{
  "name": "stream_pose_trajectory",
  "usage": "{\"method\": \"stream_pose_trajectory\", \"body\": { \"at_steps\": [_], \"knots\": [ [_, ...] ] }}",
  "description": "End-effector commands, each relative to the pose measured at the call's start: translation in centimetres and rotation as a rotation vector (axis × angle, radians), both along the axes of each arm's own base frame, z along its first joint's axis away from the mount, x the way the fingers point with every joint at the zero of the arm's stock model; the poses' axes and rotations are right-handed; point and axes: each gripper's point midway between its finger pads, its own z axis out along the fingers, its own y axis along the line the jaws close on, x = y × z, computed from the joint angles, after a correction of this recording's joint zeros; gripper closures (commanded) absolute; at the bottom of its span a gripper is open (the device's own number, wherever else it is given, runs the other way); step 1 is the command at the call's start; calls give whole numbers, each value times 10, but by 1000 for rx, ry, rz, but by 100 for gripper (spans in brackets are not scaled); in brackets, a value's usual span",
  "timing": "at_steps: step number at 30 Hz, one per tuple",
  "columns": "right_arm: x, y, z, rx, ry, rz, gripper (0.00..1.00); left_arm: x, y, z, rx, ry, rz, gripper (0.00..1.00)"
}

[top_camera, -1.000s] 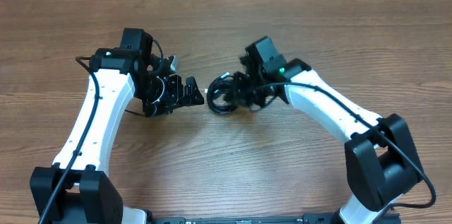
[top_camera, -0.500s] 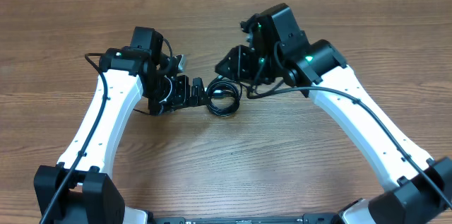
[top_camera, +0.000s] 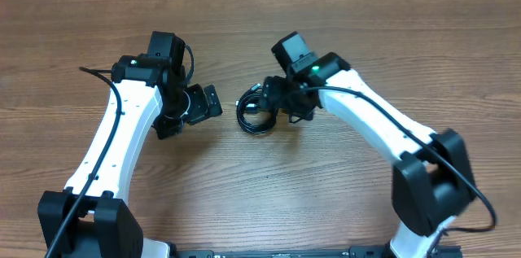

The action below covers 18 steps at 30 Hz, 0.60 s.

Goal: Untangle cables

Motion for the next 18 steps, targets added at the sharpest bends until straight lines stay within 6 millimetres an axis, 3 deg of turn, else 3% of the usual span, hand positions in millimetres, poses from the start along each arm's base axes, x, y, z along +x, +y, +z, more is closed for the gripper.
{"method": "stream_pose_trajectory", "body": {
  "at_steps": [1,5,9,18],
  "knots": [
    [1,0,-17,-29,29,-47,34,4,9,1,50,-2,31,1],
    [-5,1,-43,-62,95,-71,41,3,9,1,51,-1,31,0],
    [-18,6,-60,-67,170,-71,41,4,9,1,51,-2,31,1],
    [-29,14,-62,-62,197,-43,46,5,9,1,50,-7,32,0]
  ]
}}
